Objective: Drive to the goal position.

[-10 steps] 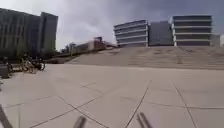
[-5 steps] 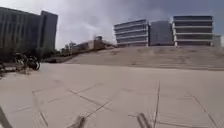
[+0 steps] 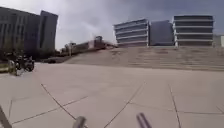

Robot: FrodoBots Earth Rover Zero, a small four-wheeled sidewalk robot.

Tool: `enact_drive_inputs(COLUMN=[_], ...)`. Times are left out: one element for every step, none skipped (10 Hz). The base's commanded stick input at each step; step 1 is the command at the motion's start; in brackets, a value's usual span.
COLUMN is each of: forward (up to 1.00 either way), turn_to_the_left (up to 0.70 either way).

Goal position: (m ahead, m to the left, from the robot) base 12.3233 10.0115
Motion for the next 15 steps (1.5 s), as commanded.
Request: enact_drive_inputs(forward=[1.0, 1.0, 1.0, 1.0, 1.0, 1.0, 1.0, 1.0, 1.0, 1.0, 1.0, 1.0, 1.0, 1.0, 1.0], turn_to_the_left=[0.4, 0.4, 0.04, 0.0, 0.0, 0.0, 0.0, 0.0, 0.0, 0.0, 0.0, 0.0, 0.0, 0.0, 0.0])
